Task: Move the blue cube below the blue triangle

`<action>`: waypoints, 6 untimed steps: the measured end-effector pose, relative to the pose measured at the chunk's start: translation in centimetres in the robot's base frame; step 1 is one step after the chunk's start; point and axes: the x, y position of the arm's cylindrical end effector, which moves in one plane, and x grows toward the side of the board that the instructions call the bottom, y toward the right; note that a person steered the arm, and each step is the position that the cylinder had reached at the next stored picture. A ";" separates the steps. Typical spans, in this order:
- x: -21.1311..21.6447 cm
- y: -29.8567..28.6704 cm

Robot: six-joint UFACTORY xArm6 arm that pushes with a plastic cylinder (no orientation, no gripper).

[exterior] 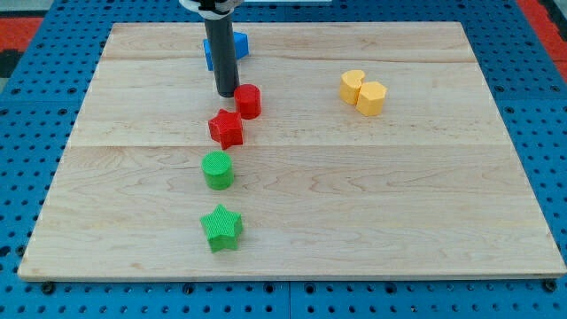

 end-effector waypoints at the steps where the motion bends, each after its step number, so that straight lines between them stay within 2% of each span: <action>1: -2.4 -3.6; 3: -7.8 -6.1; 4: -9.2 -10.7; 5: -12.9 -9.5; 6: -12.2 -4.6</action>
